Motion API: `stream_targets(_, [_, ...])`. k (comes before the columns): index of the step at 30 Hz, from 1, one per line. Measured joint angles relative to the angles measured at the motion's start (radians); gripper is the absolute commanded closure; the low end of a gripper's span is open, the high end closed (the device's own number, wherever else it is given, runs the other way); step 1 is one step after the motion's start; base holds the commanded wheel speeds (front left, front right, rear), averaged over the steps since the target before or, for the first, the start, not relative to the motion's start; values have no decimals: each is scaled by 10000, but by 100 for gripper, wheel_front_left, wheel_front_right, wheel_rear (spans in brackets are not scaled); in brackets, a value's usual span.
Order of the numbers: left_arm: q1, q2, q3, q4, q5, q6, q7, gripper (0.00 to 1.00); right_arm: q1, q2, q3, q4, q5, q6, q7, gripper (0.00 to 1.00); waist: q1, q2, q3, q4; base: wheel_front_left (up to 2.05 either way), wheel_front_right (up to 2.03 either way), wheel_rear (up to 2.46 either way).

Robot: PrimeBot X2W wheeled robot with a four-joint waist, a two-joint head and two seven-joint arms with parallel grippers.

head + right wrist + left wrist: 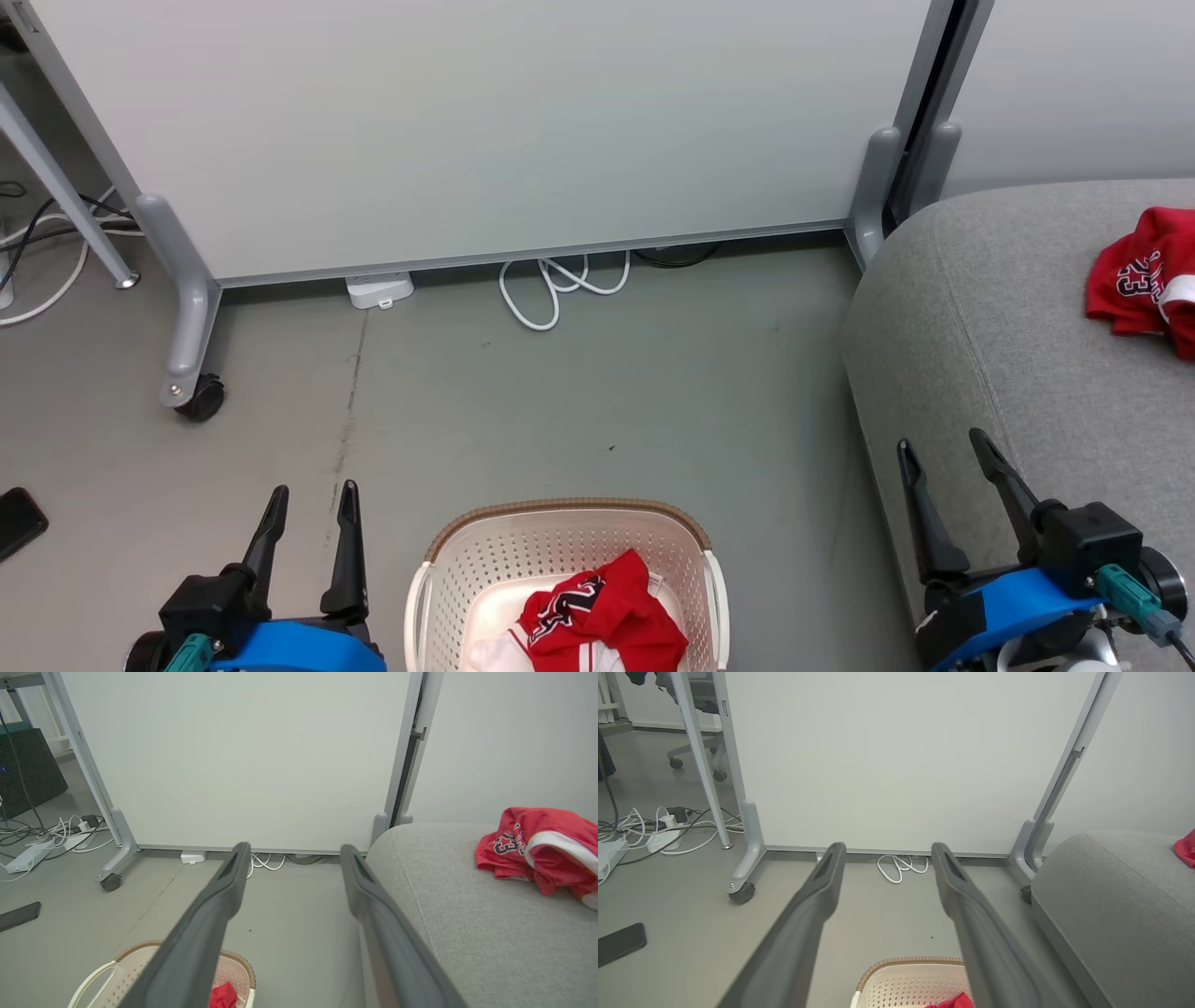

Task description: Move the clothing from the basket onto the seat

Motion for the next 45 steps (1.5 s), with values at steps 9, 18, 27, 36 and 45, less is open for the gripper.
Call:
stream_targets(9, [-164, 23, -224, 242, -104, 0, -2, 0, -294, 4, 376, -58, 228, 0, -61, 0, 0, 0, 471, -315, 0, 0, 0])
stream_targets(18, [-1328, -82, -1264, 1475, -594, -2, 0, 0, -1105, 6, 886, -384, 460, 0, -157, 0, 1, 0, 2051, -823, 0, 0, 0])
stream_targets(27, [-3189, 316, -2918, 3392, -1214, -2, -2, 0, -1891, 2, 1049, -679, 418, 0, -445, 0, 3, 0, 4362, -1460, 0, 0, 0])
stream_targets(36, [-5156, 757, -3986, 5030, -1264, -36, -2, 0, -2449, 0, 1551, -855, 543, 0, -895, 0, 3, 0, 6572, -2096, 0, 0, 0])
stream_targets(45, [-6894, 1227, -5172, 6604, -982, -38, 100, 0, -2910, 4, 2071, -767, 890, 0, -1262, 0, 2, -1, 8426, -2637, 0, 0, 0])
